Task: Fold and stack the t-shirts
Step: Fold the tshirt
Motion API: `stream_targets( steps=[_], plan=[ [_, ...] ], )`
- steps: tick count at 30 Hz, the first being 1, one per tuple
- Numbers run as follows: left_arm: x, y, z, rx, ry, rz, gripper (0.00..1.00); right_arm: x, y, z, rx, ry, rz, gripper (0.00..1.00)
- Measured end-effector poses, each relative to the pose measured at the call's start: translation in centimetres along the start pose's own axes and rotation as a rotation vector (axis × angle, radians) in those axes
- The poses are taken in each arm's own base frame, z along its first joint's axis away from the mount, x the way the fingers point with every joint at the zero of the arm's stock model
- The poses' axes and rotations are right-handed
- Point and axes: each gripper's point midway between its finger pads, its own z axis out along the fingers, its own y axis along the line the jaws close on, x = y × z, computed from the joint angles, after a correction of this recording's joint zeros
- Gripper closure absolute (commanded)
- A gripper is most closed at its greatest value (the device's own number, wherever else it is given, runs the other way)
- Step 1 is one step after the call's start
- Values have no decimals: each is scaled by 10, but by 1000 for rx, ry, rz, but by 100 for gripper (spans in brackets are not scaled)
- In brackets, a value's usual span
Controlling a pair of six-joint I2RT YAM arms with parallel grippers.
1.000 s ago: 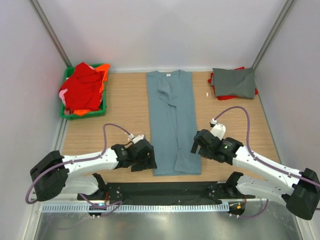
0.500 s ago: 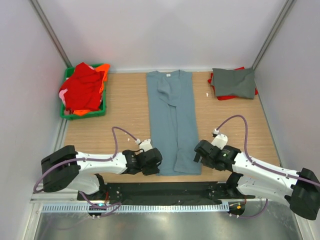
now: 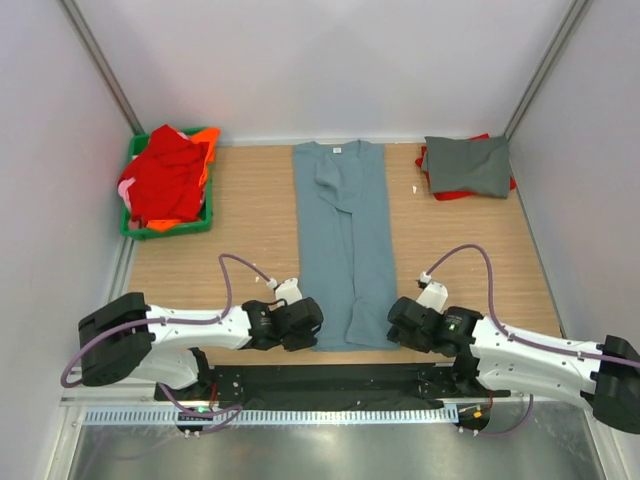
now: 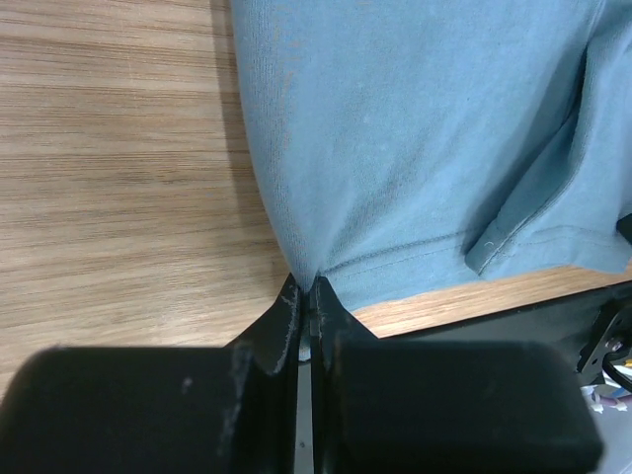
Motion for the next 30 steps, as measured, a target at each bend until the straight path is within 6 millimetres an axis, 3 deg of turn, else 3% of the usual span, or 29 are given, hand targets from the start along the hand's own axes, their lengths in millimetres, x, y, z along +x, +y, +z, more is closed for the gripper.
stream_targets(
  steps=[2, 4, 8, 18, 23, 28, 30],
  plan=[
    [0, 0, 0, -1, -2, -4, 100, 6, 8, 0, -26, 10, -7, 47],
    [0, 0, 0, -2, -3, -8, 100, 10, 12, 0, -39, 13, -19, 56],
    [0, 1, 0, -4, -4, -11, 100, 16, 16, 3, -35, 20, -19, 98],
    [0, 9, -13, 32, -9, -57, 100, 13, 7, -10, -36, 13, 16, 99],
    [0, 9, -21, 52, -8, -78, 100, 26, 4, -7, -28, 57, -14, 99],
    [1, 12, -29, 21, 6, -66, 100, 36, 20, -16, -24, 80, -91, 99],
    [-2, 8, -37, 17, 6, -65, 100, 31, 34, -27, -29, 68, -109, 99]
  ],
)
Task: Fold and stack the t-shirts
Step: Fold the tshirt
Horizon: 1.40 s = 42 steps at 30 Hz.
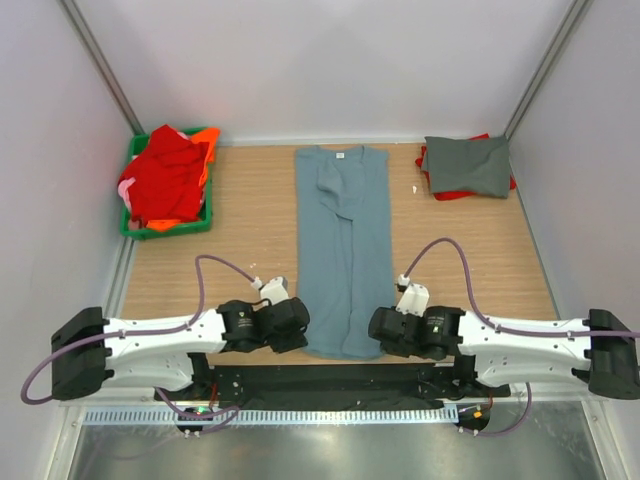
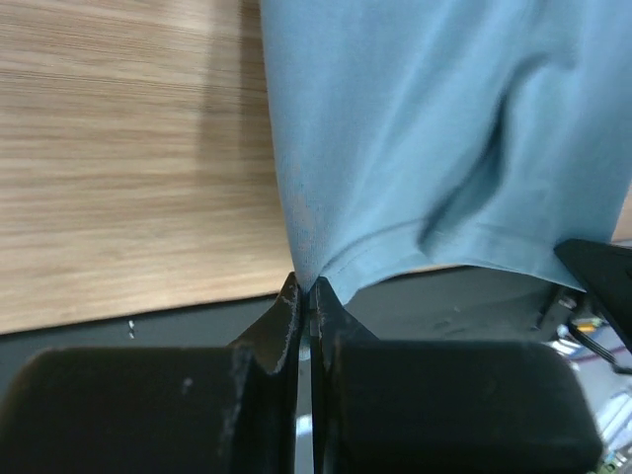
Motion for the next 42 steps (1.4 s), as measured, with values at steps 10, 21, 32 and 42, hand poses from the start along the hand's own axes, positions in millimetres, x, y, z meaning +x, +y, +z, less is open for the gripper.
stream_targets(
  steps=[10, 21, 32, 42],
  plan=[
    [-66, -56, -70, 80, -130, 6, 100, -96, 65, -48, -42, -195, 23, 99],
    [-147, -39, -39, -70, -119, -3, 100, -186, 55, -31, 76, -260, 11, 99],
    [-202, -71, 4, -89, -55, 75, 100, -244, 37, -8, 130, -250, -1, 99],
    [-237, -71, 33, -134, -31, 109, 100, -274, 46, 22, 118, -205, -39, 99]
  ],
)
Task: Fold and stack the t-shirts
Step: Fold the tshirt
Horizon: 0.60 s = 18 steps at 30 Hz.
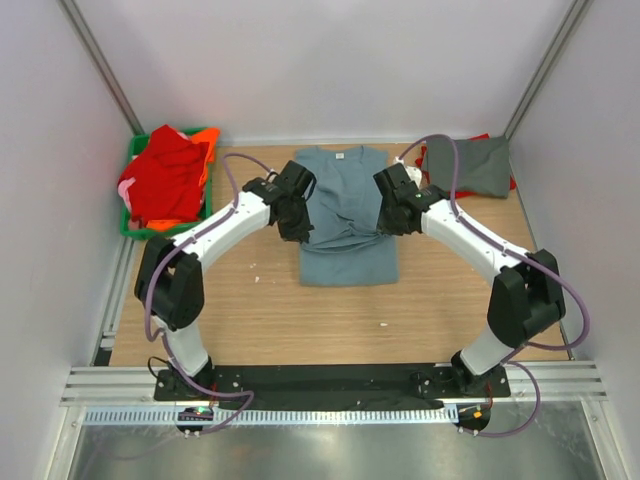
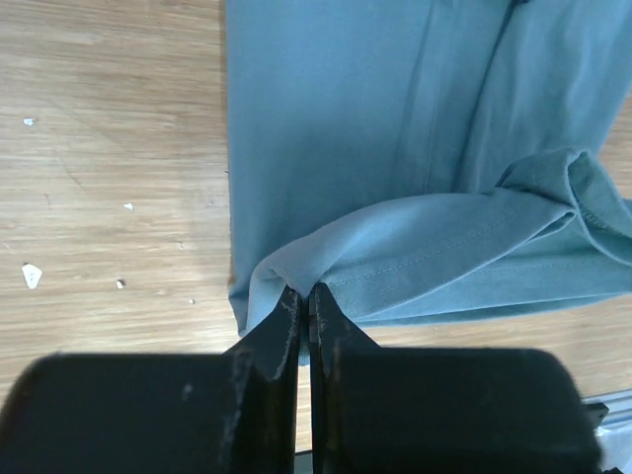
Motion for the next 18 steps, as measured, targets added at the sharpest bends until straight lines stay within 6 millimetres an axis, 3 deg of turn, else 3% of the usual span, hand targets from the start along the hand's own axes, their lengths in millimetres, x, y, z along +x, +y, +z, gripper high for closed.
stream_targets(
  steps=[12, 18],
  plan=[
    [-20, 15, 27, -43, 35, -6, 100, -15, 7, 35, 18, 41, -36, 99],
    [-32, 11, 38, -34, 40, -5, 100, -24, 4, 46, 22, 51, -24, 99]
  ],
)
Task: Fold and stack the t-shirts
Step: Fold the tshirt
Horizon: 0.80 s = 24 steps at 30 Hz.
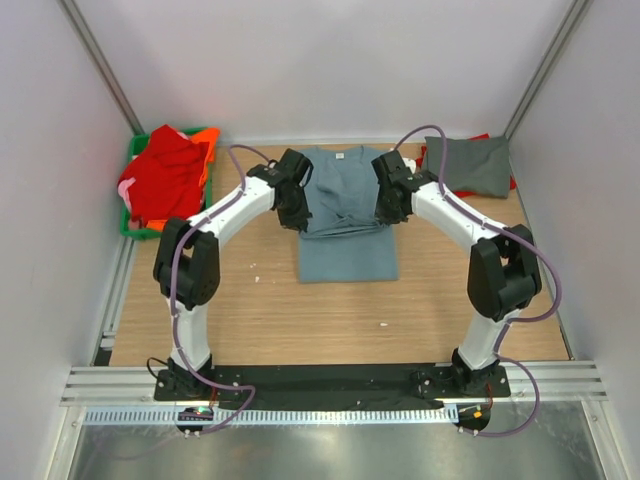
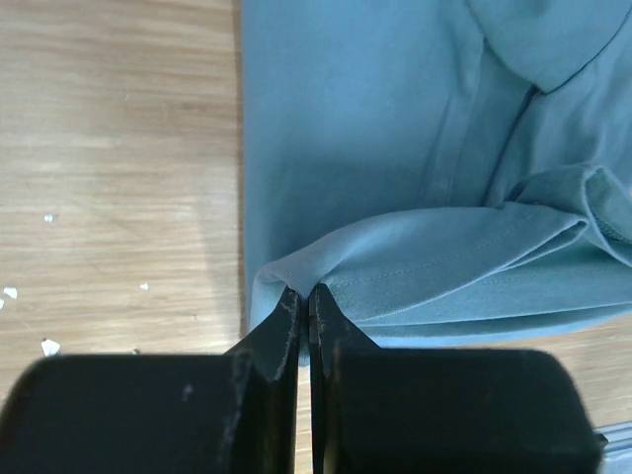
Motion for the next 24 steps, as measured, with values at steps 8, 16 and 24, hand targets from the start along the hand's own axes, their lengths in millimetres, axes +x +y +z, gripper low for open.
stream_targets(
  steps=[8, 16, 24],
  plan=[
    [-25, -8, 15, 18, -11, -9, 100, -15, 0, 17, 14, 4, 4, 98],
    [-34, 8, 59, -38, 56, -46, 46, -41, 0, 59, 36, 60, 16, 16],
    [-98, 25, 25, -12, -38, -102, 13, -132, -18, 30, 28, -59, 67, 14]
  ],
)
